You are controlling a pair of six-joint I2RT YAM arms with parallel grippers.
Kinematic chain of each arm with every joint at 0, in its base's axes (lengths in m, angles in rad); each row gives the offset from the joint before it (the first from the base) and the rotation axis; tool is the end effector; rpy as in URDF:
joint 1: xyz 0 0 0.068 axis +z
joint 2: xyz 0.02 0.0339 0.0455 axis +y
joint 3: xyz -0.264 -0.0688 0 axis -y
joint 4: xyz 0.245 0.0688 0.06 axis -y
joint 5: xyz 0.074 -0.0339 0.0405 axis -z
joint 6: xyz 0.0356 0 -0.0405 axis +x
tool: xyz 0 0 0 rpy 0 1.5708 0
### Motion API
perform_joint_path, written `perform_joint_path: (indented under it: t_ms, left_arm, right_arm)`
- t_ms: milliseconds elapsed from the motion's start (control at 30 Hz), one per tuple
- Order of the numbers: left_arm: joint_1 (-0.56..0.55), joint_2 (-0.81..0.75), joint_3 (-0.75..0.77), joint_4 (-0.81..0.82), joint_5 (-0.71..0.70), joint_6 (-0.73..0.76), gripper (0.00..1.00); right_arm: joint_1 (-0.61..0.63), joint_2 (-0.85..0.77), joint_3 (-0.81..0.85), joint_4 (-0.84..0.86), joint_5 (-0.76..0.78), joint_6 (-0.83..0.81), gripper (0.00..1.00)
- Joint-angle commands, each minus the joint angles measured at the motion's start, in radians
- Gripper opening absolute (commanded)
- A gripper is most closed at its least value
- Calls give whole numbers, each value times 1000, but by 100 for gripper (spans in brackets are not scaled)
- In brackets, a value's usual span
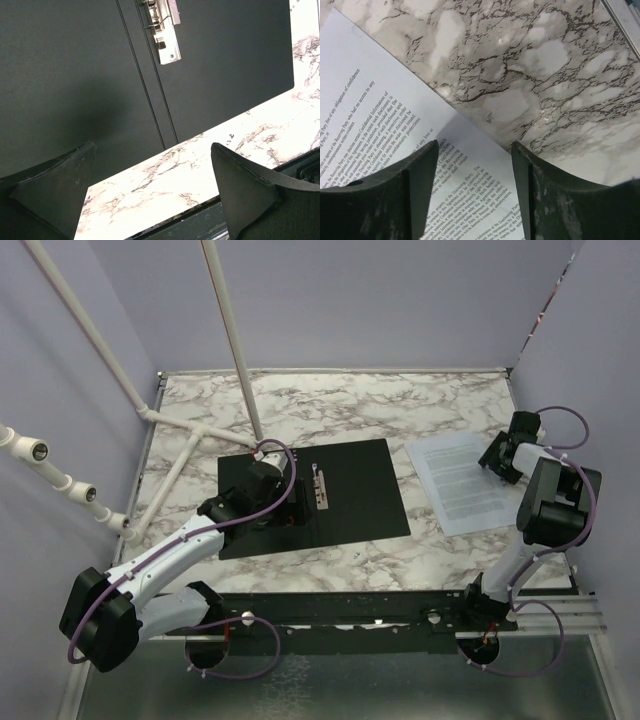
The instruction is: Put the files into the folder
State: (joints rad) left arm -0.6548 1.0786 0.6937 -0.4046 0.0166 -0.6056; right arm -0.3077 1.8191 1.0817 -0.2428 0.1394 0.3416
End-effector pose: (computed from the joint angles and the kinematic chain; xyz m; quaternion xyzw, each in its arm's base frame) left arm 0.1757 -0.1357 0.2320 0.0259 0.9243 -0.2306 0.3031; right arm 0.3487 -0.1160 0.1583 0.3236 0.8981 -0.0617 0.2914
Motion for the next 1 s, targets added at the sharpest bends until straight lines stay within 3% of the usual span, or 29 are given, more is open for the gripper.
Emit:
perform_joint_path:
  t_ms: [0, 300, 367, 867, 900, 967]
  left_arm:
    - [0, -14, -10, 14, 16, -5, 99]
    - [0, -15, -13, 14, 11, -8, 99]
    - [0, -14, -14, 14, 11, -8, 99]
    - [-1, 54, 24, 32, 54, 0, 99]
    - [-3, 73, 39, 34, 62, 0, 99]
    - [-14, 121, 86, 48, 73, -9, 99]
  right_arm:
    - [8, 6, -76, -49, -115, 39, 55]
    - [10, -63, -114, -49, -133, 53, 7]
    - [13, -83, -122, -52, -133, 60, 1]
    - [26, -358, -197, -116, -133, 101, 0]
    - [29, -375, -202, -121, -133, 106, 2]
    - [31, -396, -211, -121, -114, 108, 19]
